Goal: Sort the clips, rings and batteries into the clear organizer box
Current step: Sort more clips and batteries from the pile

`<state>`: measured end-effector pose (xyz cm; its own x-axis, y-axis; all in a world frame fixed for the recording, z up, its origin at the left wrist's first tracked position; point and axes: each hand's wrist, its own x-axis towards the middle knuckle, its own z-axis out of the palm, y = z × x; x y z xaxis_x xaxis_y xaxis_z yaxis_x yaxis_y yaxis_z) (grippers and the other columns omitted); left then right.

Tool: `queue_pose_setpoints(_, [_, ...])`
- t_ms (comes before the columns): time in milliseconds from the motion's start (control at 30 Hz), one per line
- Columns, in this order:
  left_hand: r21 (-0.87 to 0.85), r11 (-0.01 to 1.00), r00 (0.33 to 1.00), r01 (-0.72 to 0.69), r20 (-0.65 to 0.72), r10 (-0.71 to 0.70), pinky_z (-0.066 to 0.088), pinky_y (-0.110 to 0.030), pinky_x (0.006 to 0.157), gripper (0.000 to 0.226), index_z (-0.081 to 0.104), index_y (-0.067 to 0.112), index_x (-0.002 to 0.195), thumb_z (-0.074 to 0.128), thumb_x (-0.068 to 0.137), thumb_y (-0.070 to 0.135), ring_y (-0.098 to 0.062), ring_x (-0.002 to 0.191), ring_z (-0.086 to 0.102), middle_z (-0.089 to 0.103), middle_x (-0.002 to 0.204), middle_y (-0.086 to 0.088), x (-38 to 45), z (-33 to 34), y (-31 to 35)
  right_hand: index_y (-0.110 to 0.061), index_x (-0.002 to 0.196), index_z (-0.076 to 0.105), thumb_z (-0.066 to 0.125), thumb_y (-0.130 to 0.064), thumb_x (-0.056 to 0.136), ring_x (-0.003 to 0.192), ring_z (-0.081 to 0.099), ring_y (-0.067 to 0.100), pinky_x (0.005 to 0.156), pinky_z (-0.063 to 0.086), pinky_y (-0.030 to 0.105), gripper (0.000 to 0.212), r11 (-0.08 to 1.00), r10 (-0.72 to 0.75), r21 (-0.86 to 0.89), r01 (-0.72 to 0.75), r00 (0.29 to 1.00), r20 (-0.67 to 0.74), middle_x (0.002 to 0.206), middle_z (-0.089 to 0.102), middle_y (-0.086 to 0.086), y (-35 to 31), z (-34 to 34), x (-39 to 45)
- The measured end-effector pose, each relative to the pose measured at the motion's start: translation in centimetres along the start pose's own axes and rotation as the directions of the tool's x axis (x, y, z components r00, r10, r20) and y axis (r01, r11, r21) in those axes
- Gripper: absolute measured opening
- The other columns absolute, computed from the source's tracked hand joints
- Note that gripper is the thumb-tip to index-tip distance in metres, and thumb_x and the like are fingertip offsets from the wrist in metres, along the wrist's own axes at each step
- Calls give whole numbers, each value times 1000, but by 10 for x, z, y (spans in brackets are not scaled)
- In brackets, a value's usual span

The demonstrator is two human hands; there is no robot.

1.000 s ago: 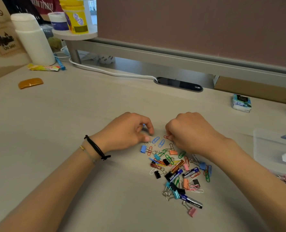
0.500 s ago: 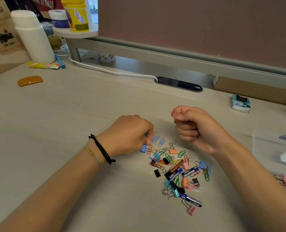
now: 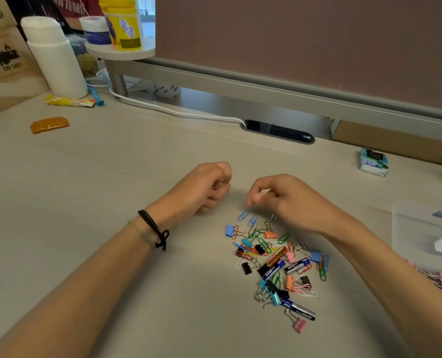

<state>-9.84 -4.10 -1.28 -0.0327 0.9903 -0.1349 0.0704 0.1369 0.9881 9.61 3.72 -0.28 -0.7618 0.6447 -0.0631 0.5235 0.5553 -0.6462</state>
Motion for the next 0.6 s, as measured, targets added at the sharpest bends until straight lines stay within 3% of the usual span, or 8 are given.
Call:
queue_pose_setpoints(33, [-173, 984, 999, 41, 33, -36, 5, -19, 43, 31, 31, 20, 66, 30, 96, 13, -8, 40, 10, 19, 51, 4, 0, 0, 1, -28, 90, 70, 63, -28, 93, 57, 52, 1, 63, 41, 29, 7, 990, -22, -136, 27, 999, 37, 60, 61, -7, -4, -2, 1])
queue_pose_setpoints(100, [-456, 885, 989, 93, 141, -32, 3, -21, 41, 32, 30, 21, 65, 33, 97, 21, -8, 40, 7, 14, 52, 5, 0, -4, 0, -35, 102, 68, 71, -32, 86, 69, 54, 0, 69, 43, 30, 16, 933, -32, -353, 68, 994, 104, 64, 59, -14, -13, -5, 2])
queue_pose_setpoints(233, [-704, 697, 974, 140, 225, 33, 6, -21, 37, 37, 30, 23, 66, 45, 97, 34, -7, 37, 11, 14, 50, 6, 1, -11, -6, -40, 116, 65, 70, -35, 87, 85, 45, 8, 71, 39, 29, 30, 810, -58, -571, 132, 988, 146, 83, 54, -15, -18, -4, 3])
queue_pose_setpoints(333, [-723, 680, 980, 126, 195, 25, 9, -19, 37, 33, 30, 24, 68, 50, 94, 22, -3, 33, 20, 27, 48, 8, 2, -11, -7, -35, 108, 68, 69, -34, 89, 78, 44, 10, 67, 35, 29, 19, 792, -86, -589, 159, 985, 151, 68, 45, -17, -15, -2, 6])
queue_pose_setpoints(400, [-696, 703, 983, 144, 183, -20, 10, -18, 36, 36, 30, 23, 65, 49, 95, 25, -2, 32, 24, 29, 49, 7, 3, -9, -8, -31, 102, 70, 68, -33, 90, 77, 47, 11, 67, 36, 29, 12, 791, -97, -588, 169, 984, 152, 64, 44, -17, -15, -2, 8])
queue_pose_setpoints(500, [-601, 775, 978, 196, 179, -108, 14, -18, 34, 49, 32, 20, 60, 39, 103, 41, -5, 34, 22, 27, 51, 3, 4, -3, -9, -29, 98, 69, 68, -31, 90, 83, 55, 16, 68, 39, 31, 8, 778, -92, -605, 172, 983, 160, 73, 53, -13, -15, -3, 10])
queue_pose_setpoints(600, [-461, 860, 975, 218, 137, -174, 11, -19, 37, 48, 36, 19, 60, 40, 104, 39, -7, 39, 26, 34, 57, 1, 5, 0, -11, -29, 98, 68, 68, -31, 90, 89, 59, 18, 68, 40, 31, 8, 774, -93, -610, 169, 984, 154, 81, 57, -9, -14, -3, 10])
